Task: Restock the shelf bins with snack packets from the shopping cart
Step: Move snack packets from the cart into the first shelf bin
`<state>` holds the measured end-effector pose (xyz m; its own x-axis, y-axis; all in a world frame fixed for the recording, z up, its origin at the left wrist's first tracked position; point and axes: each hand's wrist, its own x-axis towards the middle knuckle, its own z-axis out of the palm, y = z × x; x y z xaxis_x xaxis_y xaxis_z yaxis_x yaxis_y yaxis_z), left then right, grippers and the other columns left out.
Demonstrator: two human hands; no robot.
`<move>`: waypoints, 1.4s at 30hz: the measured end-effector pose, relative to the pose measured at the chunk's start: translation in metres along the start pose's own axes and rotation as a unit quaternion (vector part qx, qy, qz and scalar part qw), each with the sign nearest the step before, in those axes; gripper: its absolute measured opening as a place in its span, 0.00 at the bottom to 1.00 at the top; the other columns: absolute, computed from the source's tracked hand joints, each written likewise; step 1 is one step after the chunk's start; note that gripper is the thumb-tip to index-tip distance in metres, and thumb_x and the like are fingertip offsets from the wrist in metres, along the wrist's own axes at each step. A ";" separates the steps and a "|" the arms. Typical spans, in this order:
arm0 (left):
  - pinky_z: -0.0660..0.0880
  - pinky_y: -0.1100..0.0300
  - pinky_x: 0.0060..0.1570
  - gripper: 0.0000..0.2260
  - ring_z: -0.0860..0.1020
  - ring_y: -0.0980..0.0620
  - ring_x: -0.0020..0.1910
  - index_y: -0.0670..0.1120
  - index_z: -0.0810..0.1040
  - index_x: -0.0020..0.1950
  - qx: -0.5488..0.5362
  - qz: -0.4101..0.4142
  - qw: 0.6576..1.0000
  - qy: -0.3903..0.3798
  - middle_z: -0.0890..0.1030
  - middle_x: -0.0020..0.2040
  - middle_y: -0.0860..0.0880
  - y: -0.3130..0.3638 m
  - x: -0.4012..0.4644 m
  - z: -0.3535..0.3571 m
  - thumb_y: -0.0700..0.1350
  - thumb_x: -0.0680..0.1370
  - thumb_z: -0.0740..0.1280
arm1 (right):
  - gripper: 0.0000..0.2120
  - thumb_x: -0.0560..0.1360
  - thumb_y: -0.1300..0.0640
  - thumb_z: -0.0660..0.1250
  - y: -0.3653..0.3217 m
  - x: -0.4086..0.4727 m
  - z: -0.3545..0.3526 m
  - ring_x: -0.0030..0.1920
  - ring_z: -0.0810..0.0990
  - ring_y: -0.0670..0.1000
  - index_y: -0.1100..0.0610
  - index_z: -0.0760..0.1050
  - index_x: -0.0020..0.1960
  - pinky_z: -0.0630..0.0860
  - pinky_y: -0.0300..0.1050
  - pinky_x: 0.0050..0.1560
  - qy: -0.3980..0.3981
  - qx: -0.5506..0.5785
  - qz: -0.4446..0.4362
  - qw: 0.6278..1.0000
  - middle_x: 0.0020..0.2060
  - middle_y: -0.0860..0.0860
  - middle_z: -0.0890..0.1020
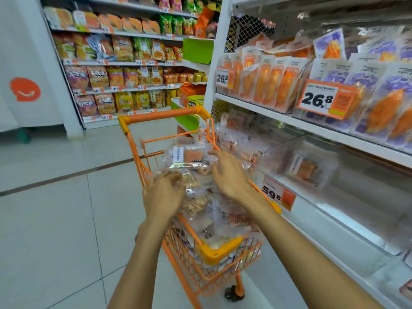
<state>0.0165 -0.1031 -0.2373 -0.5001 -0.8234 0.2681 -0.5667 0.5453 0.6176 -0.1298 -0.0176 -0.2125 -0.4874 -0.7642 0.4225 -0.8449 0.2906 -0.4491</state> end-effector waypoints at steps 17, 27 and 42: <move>0.68 0.57 0.64 0.16 0.69 0.53 0.67 0.52 0.81 0.58 -0.033 0.118 0.960 -0.251 0.72 0.69 0.54 0.008 -0.004 -0.011 0.38 0.74 0.67 | 0.25 0.75 0.43 0.67 0.039 -0.024 0.004 0.62 0.74 0.54 0.52 0.65 0.66 0.72 0.48 0.58 -0.146 0.032 0.032 0.988 0.62 0.50 0.75; 0.73 0.53 0.55 0.18 0.73 0.50 0.61 0.53 0.72 0.61 -0.021 0.097 0.982 -0.159 0.76 0.62 0.52 0.005 -0.018 -0.010 0.44 0.73 0.71 | 0.12 0.81 0.45 0.57 0.039 -0.068 -0.031 0.54 0.78 0.47 0.45 0.73 0.61 0.75 0.46 0.54 -0.036 0.135 0.107 0.984 0.54 0.44 0.80; 0.73 0.61 0.52 0.08 0.76 0.62 0.50 0.60 0.75 0.55 -0.456 -0.071 0.864 -0.202 0.77 0.51 0.60 0.068 -0.033 -0.009 0.53 0.76 0.68 | 0.15 0.78 0.48 0.61 0.009 -0.057 -0.042 0.53 0.79 0.51 0.54 0.79 0.57 0.72 0.47 0.57 -0.028 0.559 0.255 0.789 0.52 0.51 0.83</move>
<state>0.0003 -0.0407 -0.1974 -0.7606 -0.6488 -0.0244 0.0186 -0.0593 0.9981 -0.1192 0.0528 -0.2080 -0.6646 -0.7449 -0.0587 0.1950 -0.0971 -0.9760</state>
